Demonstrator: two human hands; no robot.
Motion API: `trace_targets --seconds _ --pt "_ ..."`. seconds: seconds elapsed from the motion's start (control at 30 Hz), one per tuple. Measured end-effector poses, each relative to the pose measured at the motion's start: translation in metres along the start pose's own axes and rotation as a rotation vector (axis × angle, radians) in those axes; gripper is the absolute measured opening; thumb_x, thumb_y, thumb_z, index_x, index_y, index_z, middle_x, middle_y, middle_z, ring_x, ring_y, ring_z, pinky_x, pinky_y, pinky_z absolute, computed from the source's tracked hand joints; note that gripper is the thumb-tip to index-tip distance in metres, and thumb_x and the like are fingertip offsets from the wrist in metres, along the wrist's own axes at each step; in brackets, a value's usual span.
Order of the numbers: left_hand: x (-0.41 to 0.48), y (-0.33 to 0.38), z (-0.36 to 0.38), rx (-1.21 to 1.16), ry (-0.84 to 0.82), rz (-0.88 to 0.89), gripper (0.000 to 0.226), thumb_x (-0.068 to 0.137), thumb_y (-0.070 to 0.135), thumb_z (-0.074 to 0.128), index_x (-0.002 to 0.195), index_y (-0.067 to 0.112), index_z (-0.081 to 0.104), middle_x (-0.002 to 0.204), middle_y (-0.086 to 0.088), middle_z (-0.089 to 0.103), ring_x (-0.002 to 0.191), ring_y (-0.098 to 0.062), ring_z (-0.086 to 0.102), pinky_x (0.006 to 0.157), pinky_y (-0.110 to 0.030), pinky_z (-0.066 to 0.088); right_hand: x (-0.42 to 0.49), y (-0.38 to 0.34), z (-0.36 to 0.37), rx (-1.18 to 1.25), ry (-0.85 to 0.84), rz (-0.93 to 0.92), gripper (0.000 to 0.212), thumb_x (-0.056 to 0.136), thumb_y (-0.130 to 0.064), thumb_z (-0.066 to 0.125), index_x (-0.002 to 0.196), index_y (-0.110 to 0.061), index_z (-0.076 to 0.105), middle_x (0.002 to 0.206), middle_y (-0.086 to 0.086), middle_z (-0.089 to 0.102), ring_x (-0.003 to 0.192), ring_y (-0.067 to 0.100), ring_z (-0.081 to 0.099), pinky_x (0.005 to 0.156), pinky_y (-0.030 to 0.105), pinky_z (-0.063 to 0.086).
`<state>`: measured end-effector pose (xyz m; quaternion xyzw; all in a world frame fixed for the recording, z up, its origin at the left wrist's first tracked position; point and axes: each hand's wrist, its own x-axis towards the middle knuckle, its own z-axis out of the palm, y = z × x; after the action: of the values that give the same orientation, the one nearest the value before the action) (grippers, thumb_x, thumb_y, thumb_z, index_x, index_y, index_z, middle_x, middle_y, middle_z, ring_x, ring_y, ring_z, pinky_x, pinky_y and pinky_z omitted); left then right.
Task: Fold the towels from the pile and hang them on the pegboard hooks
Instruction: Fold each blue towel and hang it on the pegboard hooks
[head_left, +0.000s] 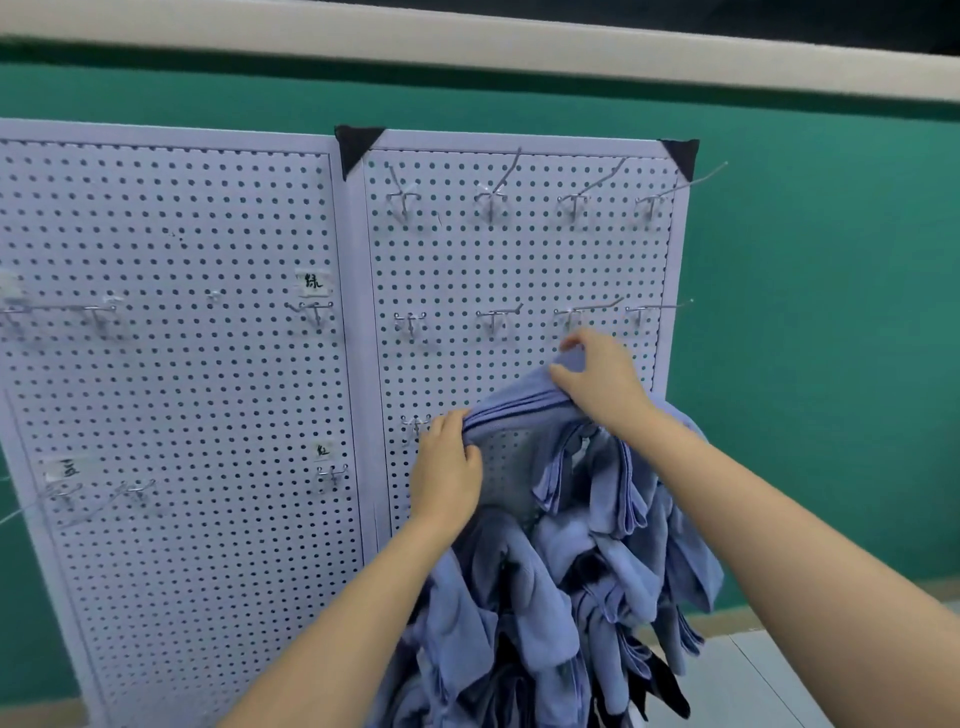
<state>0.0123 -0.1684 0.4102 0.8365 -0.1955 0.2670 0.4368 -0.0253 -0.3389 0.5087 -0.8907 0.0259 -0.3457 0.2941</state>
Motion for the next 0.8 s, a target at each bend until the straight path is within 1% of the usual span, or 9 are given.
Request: trace_targets --seconds 0.1,0.2,0.27,0.33,0.4,0.5,0.6,0.67,0.8 --pt "0.0 -0.004 0.0 -0.005 -0.044 -0.013 0.045 0.091 0.004 0.042 0.133 0.021 0.047 0.121 0.007 0.052 0.099 -0.009 0.046 0.079 -0.027 0.043 -0.016 0.012 0.011 -0.435 -0.074 -0.168 0.029 0.095 -0.022 0.051 0.122 -0.012 0.058 0.127 0.007 0.051 0.118 0.026 0.041 0.09 0.033 0.038" --pt "0.001 -0.004 -0.004 -0.021 -0.074 0.004 0.045 0.09 0.007 0.046 0.132 0.022 0.048 0.119 0.007 0.053 0.1 -0.011 0.049 0.083 -0.027 0.043 -0.032 0.011 0.021 -0.456 0.009 -0.326 0.029 0.099 -0.024 0.044 0.116 -0.012 0.064 0.118 0.003 0.06 0.112 0.024 0.045 0.09 0.031 0.034" --pt "0.001 -0.007 -0.006 -0.028 -0.096 0.035 0.044 0.09 0.009 0.049 0.131 0.023 0.049 0.118 0.007 0.054 0.102 -0.011 0.05 0.085 -0.027 0.043 -0.043 0.009 0.029 -0.502 0.016 -0.407 0.032 0.094 -0.036 0.053 0.109 -0.011 0.066 0.107 0.003 0.064 0.103 0.025 0.053 0.087 0.034 0.038" --pt "0.003 -0.008 -0.006 -0.033 -0.116 0.038 0.042 0.092 0.01 0.049 0.132 0.024 0.049 0.116 0.008 0.054 0.102 -0.012 0.051 0.084 -0.025 0.04 -0.049 0.011 0.038 -0.682 -0.033 -0.435 0.044 0.073 -0.043 0.075 0.101 -0.01 0.066 0.094 0.004 0.066 0.091 0.026 0.059 0.08 0.036 0.046" --pt "0.004 -0.005 -0.007 -0.049 -0.106 0.016 0.037 0.094 0.013 0.047 0.129 0.025 0.053 0.107 0.009 0.058 0.096 -0.012 0.054 0.077 -0.021 0.04 -0.052 0.01 0.046 -0.799 -0.039 -0.412 0.051 0.045 -0.027 0.089 0.087 -0.011 0.066 0.075 0.002 0.064 0.071 0.023 0.059 0.066 0.031 0.048" --pt "0.007 0.004 -0.011 -0.122 -0.038 -0.028 0.026 0.096 0.013 0.042 0.11 0.026 0.059 0.073 0.01 0.054 0.063 -0.006 0.046 0.055 -0.014 0.034 -0.051 -0.001 0.051 -0.784 0.07 -0.409 0.046 0.026 -0.001 0.083 0.063 -0.012 0.058 0.049 -0.001 0.05 0.044 0.018 0.046 0.044 0.021 0.024" --pt "0.01 0.012 -0.015 -0.182 0.042 -0.056 0.027 0.097 0.011 0.04 0.11 0.024 0.06 0.067 0.005 0.053 0.057 -0.01 0.042 0.052 -0.019 0.033 -0.057 -0.026 0.051 -0.7 0.128 -0.34 0.033 0.054 0.0 0.078 0.077 -0.01 0.057 0.058 0.001 0.051 0.047 0.02 0.039 0.041 0.023 0.004" --pt "0.011 0.016 -0.016 -0.2 0.059 -0.046 0.027 0.097 0.012 0.041 0.11 0.03 0.058 0.068 0.003 0.055 0.058 -0.013 0.044 0.054 -0.024 0.035 -0.057 -0.029 0.055 -0.551 0.042 -0.261 0.015 0.087 -0.003 0.053 0.1 -0.01 0.05 0.081 0.003 0.054 0.065 0.023 0.043 0.046 0.029 0.021" --pt "0.012 0.011 -0.015 -0.164 0.012 0.003 0.034 0.095 0.01 0.044 0.122 0.025 0.059 0.092 0.004 0.065 0.08 -0.015 0.057 0.07 -0.027 0.045 -0.055 -0.006 0.062 -0.052 -0.05 -0.07 0.023 0.092 -0.003 0.043 0.11 -0.012 0.055 0.09 0.003 0.062 0.081 0.027 0.056 0.065 0.035 0.044"
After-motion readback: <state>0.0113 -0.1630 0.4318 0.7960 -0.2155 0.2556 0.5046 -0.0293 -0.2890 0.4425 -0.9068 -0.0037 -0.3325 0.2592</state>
